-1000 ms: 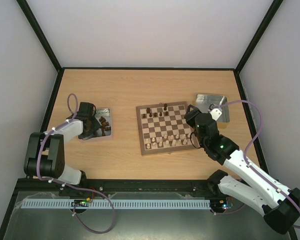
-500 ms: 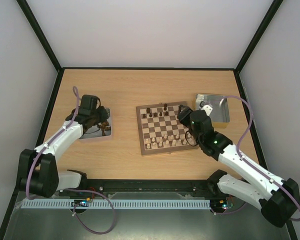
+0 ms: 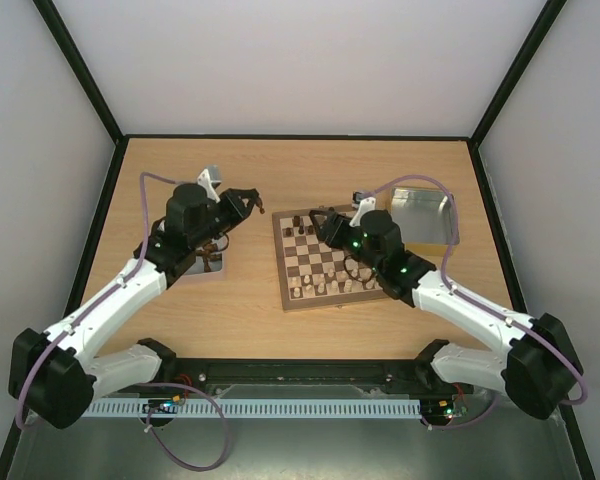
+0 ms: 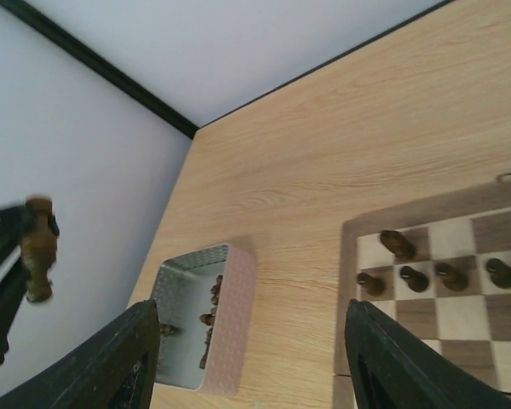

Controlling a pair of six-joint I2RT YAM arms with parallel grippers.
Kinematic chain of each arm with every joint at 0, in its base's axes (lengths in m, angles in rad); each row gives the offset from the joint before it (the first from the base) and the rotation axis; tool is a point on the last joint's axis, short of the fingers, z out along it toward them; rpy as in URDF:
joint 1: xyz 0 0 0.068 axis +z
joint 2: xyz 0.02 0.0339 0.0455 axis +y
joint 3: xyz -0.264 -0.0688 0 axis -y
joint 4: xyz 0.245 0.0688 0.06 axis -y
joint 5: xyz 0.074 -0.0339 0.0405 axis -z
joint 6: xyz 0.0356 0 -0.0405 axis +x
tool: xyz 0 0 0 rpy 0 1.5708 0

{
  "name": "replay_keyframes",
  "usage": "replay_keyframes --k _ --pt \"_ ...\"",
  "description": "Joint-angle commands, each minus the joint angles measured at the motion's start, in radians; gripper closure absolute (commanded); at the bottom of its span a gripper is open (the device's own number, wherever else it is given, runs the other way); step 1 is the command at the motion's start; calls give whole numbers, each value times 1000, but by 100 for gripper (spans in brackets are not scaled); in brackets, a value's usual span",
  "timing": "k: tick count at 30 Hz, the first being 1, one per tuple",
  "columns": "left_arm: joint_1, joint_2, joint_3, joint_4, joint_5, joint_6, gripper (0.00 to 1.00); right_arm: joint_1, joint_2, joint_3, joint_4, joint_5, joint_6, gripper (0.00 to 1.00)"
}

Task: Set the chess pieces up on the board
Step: Pick up the chess piece from the storage box.

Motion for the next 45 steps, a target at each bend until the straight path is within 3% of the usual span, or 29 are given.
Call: replay_keyframes --k 1,7,10,17,31,40,45 --pt "-11 33 53 109 19 -273 89 44 43 48 150 -6 -61 41" --pt "-13 65 32 193 35 -503 89 76 93 82 271 -63 -92 41" --pt "-16 76 25 234 47 -582 88 87 135 99 339 -133 -92 41" --pt "-25 112 -11 340 116 -731 87 100 199 160 371 -125 -71 46" --pt "-40 134 -35 383 98 -764 87 111 232 185 347 -38 -59 72" --pt "-39 143 -36 397 101 -771 87 110 231 209 309 -6 -59 98" --pt "-40 144 -36 388 100 -759 87 111 211 221 263 38 -47 98"
